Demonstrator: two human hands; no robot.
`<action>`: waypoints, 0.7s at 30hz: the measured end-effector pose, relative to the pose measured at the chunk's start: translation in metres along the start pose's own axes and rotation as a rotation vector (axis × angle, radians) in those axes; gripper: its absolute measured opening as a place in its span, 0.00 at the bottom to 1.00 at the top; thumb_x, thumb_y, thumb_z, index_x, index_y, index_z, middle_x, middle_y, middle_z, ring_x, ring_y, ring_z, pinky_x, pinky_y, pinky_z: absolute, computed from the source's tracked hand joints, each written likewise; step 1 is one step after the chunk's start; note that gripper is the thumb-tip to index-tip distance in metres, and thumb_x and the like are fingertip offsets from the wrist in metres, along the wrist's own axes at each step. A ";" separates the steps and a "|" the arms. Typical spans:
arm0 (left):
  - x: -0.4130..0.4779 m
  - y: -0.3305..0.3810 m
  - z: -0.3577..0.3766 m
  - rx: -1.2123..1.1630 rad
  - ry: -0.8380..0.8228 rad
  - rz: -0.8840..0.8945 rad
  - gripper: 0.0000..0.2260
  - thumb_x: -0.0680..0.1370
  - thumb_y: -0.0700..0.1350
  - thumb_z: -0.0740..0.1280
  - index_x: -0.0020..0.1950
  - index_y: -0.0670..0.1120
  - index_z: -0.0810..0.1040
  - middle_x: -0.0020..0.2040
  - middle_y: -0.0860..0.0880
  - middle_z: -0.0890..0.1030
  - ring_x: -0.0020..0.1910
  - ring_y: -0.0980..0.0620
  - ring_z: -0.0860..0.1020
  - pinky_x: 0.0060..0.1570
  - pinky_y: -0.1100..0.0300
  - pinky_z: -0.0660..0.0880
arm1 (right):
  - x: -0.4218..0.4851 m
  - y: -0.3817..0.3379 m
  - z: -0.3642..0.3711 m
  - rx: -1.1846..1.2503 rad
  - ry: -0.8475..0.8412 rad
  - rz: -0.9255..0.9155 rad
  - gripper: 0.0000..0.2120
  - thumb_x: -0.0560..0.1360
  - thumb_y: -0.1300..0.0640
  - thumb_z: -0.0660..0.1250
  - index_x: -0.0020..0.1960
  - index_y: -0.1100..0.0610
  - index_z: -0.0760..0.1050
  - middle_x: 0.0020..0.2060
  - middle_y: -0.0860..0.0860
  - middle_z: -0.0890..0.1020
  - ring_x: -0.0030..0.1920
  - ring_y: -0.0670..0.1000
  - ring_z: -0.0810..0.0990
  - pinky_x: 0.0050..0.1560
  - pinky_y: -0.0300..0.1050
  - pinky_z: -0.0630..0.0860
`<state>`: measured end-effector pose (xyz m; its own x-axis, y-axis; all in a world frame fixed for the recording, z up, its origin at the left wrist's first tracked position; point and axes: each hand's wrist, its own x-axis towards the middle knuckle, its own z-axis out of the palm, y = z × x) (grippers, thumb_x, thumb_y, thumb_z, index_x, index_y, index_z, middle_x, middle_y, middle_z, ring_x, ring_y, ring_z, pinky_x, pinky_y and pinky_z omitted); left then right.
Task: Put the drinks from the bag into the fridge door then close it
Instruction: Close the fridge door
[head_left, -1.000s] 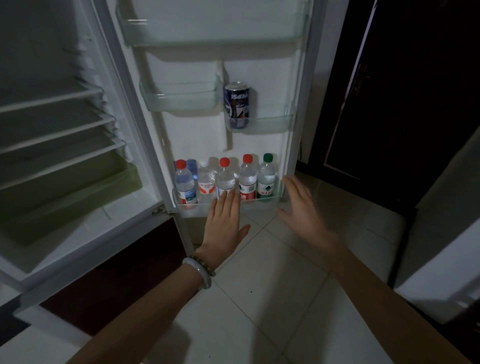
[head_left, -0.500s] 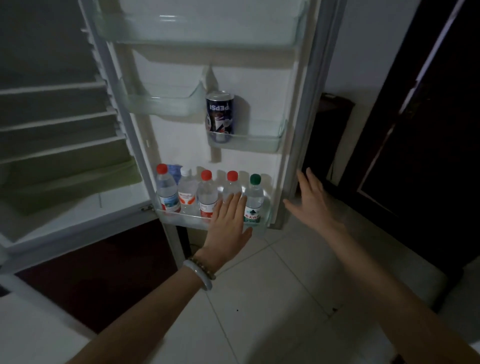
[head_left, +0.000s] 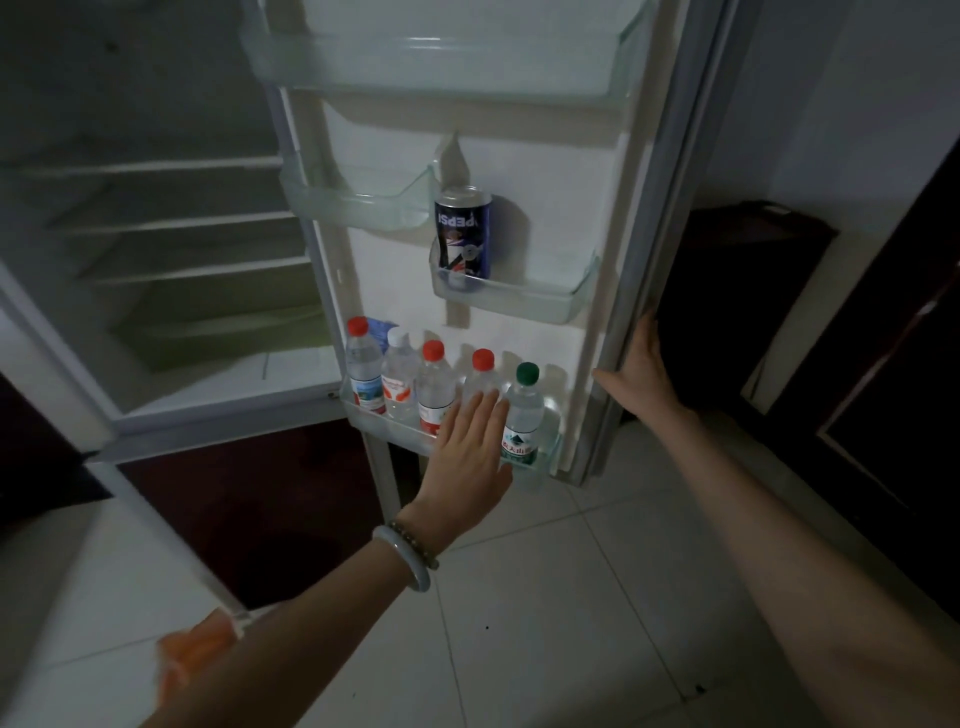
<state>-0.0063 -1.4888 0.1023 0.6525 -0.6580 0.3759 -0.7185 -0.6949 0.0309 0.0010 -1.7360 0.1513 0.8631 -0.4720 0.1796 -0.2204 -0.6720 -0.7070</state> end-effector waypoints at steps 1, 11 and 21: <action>0.001 0.000 0.000 0.001 -0.001 -0.001 0.32 0.76 0.50 0.64 0.74 0.39 0.56 0.74 0.40 0.58 0.74 0.43 0.55 0.72 0.44 0.51 | 0.001 -0.001 0.002 0.035 0.002 0.015 0.50 0.71 0.56 0.71 0.75 0.60 0.35 0.76 0.58 0.42 0.75 0.57 0.44 0.75 0.52 0.48; -0.008 -0.007 0.002 0.046 0.015 0.003 0.31 0.74 0.48 0.66 0.72 0.38 0.60 0.73 0.39 0.62 0.73 0.42 0.59 0.71 0.44 0.54 | -0.031 0.003 0.022 0.058 0.125 -0.046 0.50 0.68 0.56 0.73 0.75 0.60 0.41 0.75 0.61 0.40 0.75 0.61 0.42 0.73 0.53 0.47; -0.054 -0.015 -0.018 0.052 0.068 0.168 0.34 0.70 0.50 0.71 0.71 0.39 0.62 0.71 0.40 0.65 0.71 0.43 0.62 0.69 0.45 0.58 | -0.130 -0.021 0.035 -0.068 0.122 -0.185 0.47 0.70 0.53 0.72 0.76 0.51 0.42 0.75 0.58 0.36 0.75 0.60 0.39 0.73 0.62 0.49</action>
<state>-0.0350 -1.4370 0.0984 0.5051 -0.7461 0.4338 -0.8014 -0.5921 -0.0851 -0.0901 -1.6403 0.1189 0.8314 -0.3995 0.3862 -0.0967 -0.7885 -0.6074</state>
